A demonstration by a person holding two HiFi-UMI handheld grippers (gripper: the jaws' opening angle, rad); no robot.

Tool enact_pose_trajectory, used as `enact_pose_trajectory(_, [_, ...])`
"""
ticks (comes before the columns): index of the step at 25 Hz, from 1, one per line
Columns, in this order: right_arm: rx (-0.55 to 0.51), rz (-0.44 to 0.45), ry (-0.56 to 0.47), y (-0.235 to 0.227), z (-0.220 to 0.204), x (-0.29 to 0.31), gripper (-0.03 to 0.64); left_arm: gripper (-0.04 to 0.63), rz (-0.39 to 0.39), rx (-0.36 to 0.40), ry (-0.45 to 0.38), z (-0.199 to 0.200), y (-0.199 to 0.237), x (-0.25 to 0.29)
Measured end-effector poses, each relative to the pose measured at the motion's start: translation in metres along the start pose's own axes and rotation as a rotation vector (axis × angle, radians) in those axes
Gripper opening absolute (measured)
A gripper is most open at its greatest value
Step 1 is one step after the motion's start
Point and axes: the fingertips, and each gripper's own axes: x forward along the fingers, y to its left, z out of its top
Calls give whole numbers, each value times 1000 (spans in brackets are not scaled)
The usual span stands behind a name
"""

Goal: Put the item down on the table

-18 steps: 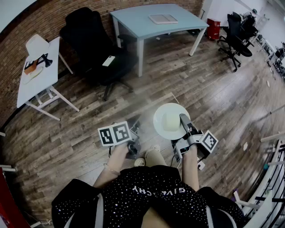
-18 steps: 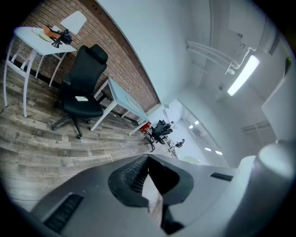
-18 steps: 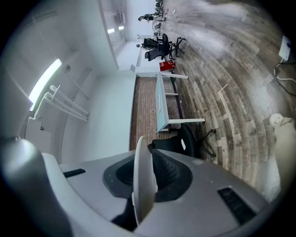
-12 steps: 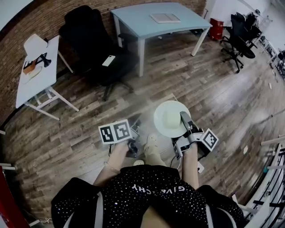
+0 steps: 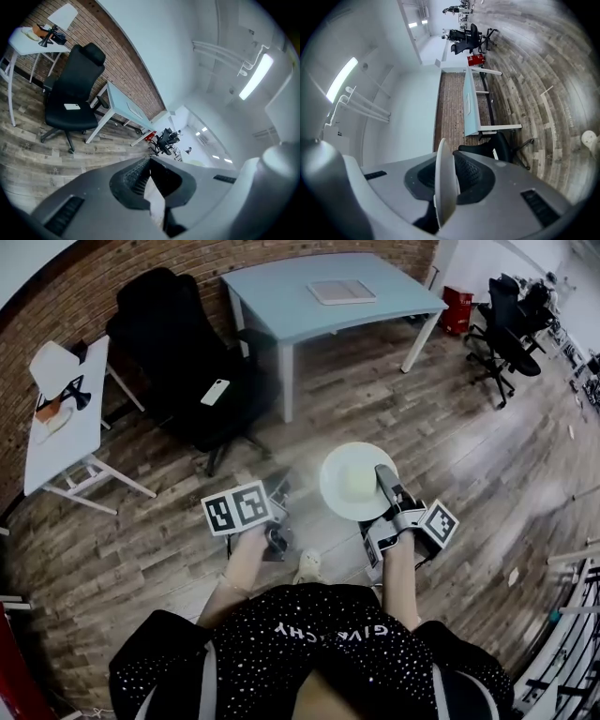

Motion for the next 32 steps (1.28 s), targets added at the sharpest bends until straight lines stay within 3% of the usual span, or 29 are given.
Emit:
enact_pose_trajectory(7, [0, -10, 33, -11, 49, 52, 43, 11, 25, -28, -18, 23, 7, 59])
enact_pose_trajectory(16, [3, -14, 69, -26, 82, 91, 43, 11, 47, -46, -66, 42, 14, 103])
enact_pose_trajectory(26, [52, -56, 85, -49, 89, 110, 43, 11, 86, -82, -47, 47, 29, 120])
enact_pose_trajectory(32, [60, -75, 44, -62, 123, 133, 43, 11, 74, -88, -10, 59, 38, 166])
